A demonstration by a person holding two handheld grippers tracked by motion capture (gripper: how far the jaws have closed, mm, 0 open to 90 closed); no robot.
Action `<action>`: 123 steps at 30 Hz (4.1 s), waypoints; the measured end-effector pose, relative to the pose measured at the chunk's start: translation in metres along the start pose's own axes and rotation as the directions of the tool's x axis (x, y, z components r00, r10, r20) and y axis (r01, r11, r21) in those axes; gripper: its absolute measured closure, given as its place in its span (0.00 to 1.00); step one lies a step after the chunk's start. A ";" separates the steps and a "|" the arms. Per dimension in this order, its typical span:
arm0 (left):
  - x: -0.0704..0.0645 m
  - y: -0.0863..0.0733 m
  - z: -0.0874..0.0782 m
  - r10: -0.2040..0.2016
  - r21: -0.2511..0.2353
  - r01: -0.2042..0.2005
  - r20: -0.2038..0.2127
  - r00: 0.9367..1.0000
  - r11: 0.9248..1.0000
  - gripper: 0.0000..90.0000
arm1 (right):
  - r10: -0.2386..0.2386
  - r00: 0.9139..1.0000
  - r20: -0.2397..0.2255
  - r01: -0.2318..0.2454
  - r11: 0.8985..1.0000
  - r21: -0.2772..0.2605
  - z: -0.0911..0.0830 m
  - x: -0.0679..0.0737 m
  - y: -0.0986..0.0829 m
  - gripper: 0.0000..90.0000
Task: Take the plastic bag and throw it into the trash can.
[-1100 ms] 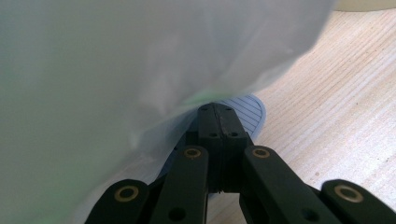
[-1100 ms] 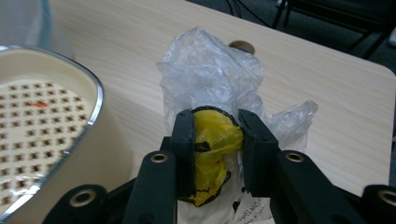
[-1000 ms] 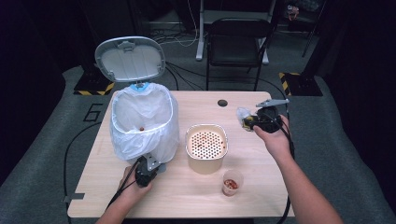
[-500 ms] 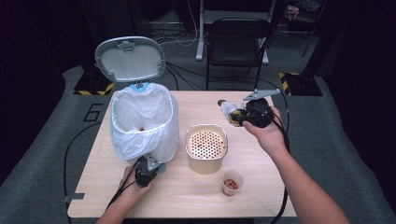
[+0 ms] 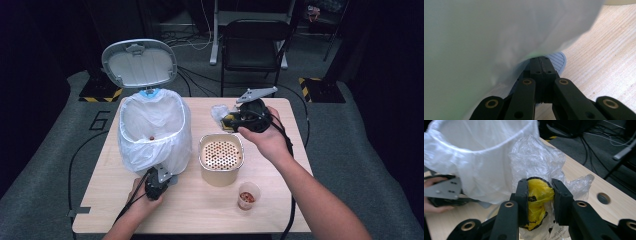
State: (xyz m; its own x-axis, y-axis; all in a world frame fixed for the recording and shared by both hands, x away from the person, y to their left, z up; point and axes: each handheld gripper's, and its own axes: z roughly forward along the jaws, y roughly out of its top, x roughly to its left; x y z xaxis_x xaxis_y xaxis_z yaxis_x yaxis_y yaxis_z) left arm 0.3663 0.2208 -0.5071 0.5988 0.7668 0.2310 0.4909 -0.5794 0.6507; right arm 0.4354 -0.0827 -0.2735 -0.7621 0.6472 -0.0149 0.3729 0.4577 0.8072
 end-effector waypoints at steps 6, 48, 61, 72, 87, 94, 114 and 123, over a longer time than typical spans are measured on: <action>0.000 0.000 -0.001 0.006 0.017 -0.006 0.006 1.000 1.000 1.00 | -0.039 0.999 -0.029 0.039 0.999 -0.012 0.007 0.015 0.014 0.77; 0.001 0.001 -0.002 0.022 0.017 -0.022 0.003 1.000 1.000 1.00 | -0.165 0.974 -0.157 0.160 0.986 -0.044 0.082 0.089 0.084 0.77; 0.002 0.001 -0.003 0.024 0.027 -0.025 0.011 1.000 0.999 1.00 | -0.153 0.976 -0.154 0.151 0.988 -0.021 0.112 0.088 0.089 0.74; 0.002 0.001 -0.001 0.031 0.012 -0.031 -0.015 0.999 0.999 1.00 | -0.135 0.979 -0.152 0.130 0.991 -0.040 0.113 0.086 0.090 0.53; 0.003 0.001 -0.002 0.025 0.023 -0.025 0.011 1.000 0.999 1.00 | -0.147 0.980 -0.137 0.143 0.989 -0.043 0.109 0.084 0.088 0.40; 0.003 0.001 -0.002 0.032 0.018 -0.032 0.002 0.999 0.999 1.00 | -0.144 0.982 -0.122 0.136 0.989 -0.065 0.086 0.070 0.079 0.44; 0.001 0.000 0.000 0.003 0.002 -0.003 0.003 1.000 1.000 1.00 | -0.083 0.996 -0.039 0.079 0.993 -0.088 0.040 0.018 0.026 0.53; 0.000 0.000 0.000 0.003 -0.003 -0.003 0.009 1.000 1.000 1.00 | -0.067 0.997 0.025 0.069 0.996 -0.054 0.038 -0.002 -0.001 0.57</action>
State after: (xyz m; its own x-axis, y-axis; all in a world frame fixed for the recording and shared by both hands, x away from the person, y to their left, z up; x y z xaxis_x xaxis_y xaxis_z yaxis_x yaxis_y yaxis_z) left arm 0.3664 0.2211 -0.5069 0.6059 0.7624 0.2270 0.4872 -0.5812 0.6517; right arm 0.4568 -0.0617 -0.2963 -0.7723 0.6297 -0.0838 0.2904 0.4673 0.8351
